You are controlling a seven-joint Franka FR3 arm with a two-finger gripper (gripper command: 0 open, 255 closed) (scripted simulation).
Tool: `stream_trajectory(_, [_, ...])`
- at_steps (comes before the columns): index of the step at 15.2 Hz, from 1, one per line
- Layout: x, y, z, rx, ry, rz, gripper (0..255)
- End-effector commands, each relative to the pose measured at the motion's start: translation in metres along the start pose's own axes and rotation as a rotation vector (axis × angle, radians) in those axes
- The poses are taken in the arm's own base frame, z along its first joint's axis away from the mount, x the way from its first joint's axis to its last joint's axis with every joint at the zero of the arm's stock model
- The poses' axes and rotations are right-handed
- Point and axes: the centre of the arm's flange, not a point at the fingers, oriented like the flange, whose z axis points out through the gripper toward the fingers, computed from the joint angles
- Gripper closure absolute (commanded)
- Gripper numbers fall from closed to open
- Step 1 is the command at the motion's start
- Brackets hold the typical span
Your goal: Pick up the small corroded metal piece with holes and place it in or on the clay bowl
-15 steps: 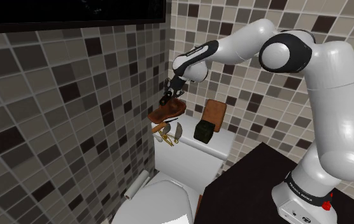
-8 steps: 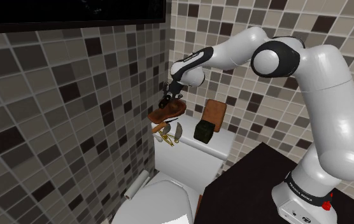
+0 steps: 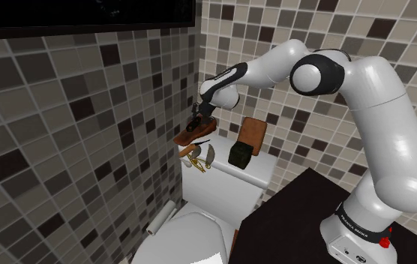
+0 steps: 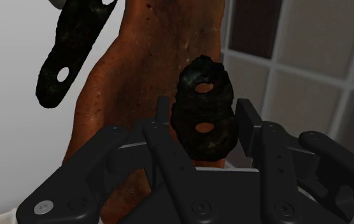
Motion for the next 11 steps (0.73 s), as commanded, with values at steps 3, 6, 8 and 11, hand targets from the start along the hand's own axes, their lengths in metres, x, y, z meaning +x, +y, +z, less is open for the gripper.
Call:
stream_trajectory(3, [-0.0019,0.0045,0.0073,-0.007,-0.005,0.000,255])
stream_trajectory(6, [-0.0019,0.0045,0.0073,-0.007,-0.005,0.000,255])
stream_trajectory(8, [-0.0017,0.0048,0.0067,-0.007,-0.005,0.000,0])
stream_trajectory(11, [-0.0030,0.0049,0.0057,-0.007,-0.005,0.000,0])
